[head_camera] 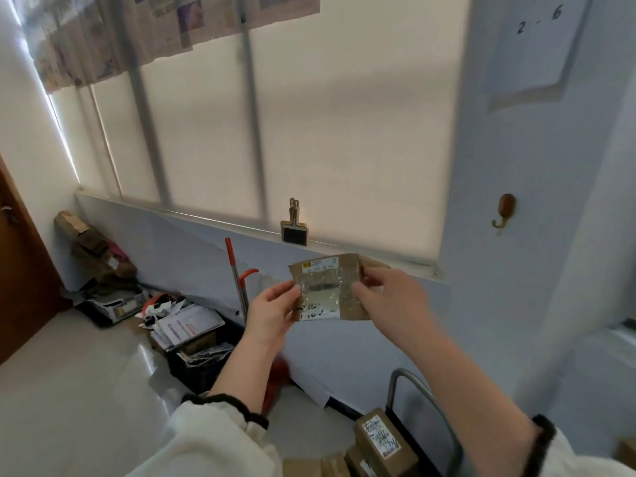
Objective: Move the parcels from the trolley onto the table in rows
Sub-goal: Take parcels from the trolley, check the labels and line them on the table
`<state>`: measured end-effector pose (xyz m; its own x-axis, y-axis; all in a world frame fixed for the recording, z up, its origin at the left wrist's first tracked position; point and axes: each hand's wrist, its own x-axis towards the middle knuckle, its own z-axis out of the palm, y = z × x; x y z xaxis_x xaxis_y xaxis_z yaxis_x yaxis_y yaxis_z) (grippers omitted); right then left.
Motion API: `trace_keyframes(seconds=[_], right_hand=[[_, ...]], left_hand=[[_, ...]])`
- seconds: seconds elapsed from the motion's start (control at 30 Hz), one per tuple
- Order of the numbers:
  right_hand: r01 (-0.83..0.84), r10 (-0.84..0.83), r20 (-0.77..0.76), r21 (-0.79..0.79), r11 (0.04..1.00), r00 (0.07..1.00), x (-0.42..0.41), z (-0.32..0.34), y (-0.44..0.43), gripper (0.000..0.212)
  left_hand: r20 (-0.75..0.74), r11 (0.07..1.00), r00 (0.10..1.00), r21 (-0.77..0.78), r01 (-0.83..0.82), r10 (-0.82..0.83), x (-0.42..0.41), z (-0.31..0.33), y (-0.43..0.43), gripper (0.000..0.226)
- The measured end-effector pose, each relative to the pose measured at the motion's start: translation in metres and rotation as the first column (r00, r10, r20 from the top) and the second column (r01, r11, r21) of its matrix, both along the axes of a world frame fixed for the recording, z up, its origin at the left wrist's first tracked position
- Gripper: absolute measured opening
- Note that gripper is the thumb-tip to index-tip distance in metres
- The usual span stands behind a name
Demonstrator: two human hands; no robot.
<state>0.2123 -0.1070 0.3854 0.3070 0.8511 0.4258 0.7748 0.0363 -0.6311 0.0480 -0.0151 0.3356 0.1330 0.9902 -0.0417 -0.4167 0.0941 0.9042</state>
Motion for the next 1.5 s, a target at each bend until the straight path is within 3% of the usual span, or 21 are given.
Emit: trace_keyframes(seconds=[0.07,0.2,0.3,0.4,0.47,0.53,0.63,0.77,1.03,1.17,1.2,1.33,1.43,1.5], right_hand=[[0.033,-0.027,0.140,-0.037,0.999,0.990,-0.007,0.004,0.003,0.023],[0.044,-0.034,0.139,-0.070,0.997,0.990,-0.006,-0.002,0.007,0.021],[-0.021,0.020,0.032,0.046,0.999,0.999,-0.001,-0.017,0.007,0.018],[-0.039,0.062,-0.121,0.185,0.982,0.991,0.001,-0.035,0.005,0.024],[-0.011,0.050,-0.118,0.312,0.950,0.992,0.000,-0.045,0.003,0.027],[0.004,0.043,-0.109,0.402,0.916,0.993,-0.001,-0.053,0.001,0.031],[0.027,0.034,-0.123,0.464,0.885,0.992,0.002,-0.065,0.000,0.024],[0.029,0.032,-0.129,0.441,0.897,0.991,0.007,-0.079,-0.003,0.019],[-0.041,0.065,-0.038,0.440,0.897,0.997,0.018,-0.053,0.007,0.024],[-0.130,0.217,-0.174,0.411,0.902,0.960,0.022,-0.017,0.011,0.026],[-0.148,0.248,-0.227,0.384,0.912,0.942,0.023,-0.007,0.011,0.023],[-0.238,0.276,-0.354,0.148,0.960,0.894,0.032,0.021,0.015,0.013],[-0.290,0.224,-0.456,-0.081,0.954,0.862,0.034,0.030,0.016,0.019],[-0.292,0.197,-0.455,-0.146,0.945,0.868,0.033,0.028,0.017,0.022]], left_hand=[[0.060,0.999,0.998,-0.033,0.005,-0.003,-0.002,-0.008,-0.002,0.025],[0.065,1.000,0.998,-0.004,0.009,-0.009,-0.007,-0.010,-0.006,0.034],[-0.048,0.988,0.999,0.157,0.006,0.001,-0.014,-0.001,-0.012,0.035],[-0.155,0.928,0.976,0.364,-0.085,0.151,-0.016,0.008,-0.022,0.031],[-0.172,0.874,0.960,0.471,-0.117,0.221,-0.016,0.010,-0.028,0.033],[-0.236,0.812,0.924,0.571,-0.119,0.301,-0.013,0.007,-0.033,0.029],[-0.378,0.681,0.788,0.729,-0.070,0.485,-0.009,-0.002,-0.038,0.022],[-0.423,0.637,0.714,0.769,-0.042,0.558,-0.005,-0.012,-0.041,0.020],[-0.448,0.687,0.773,0.726,0.022,0.449,-0.001,0.024,-0.039,0.028],[-0.513,0.772,0.752,0.636,0.008,0.415,0.000,0.059,-0.033,0.013],[-0.554,0.811,0.730,0.584,-0.001,0.400,0.000,0.067,-0.030,0.003],[-0.666,0.969,0.728,0.248,0.008,0.165,0.000,0.090,-0.024,0.015],[-0.658,0.999,0.752,0.047,0.014,0.020,-0.001,0.094,-0.026,0.009],[-0.634,0.999,0.772,-0.016,0.037,-0.038,-0.002,0.089,-0.026,0.010]])
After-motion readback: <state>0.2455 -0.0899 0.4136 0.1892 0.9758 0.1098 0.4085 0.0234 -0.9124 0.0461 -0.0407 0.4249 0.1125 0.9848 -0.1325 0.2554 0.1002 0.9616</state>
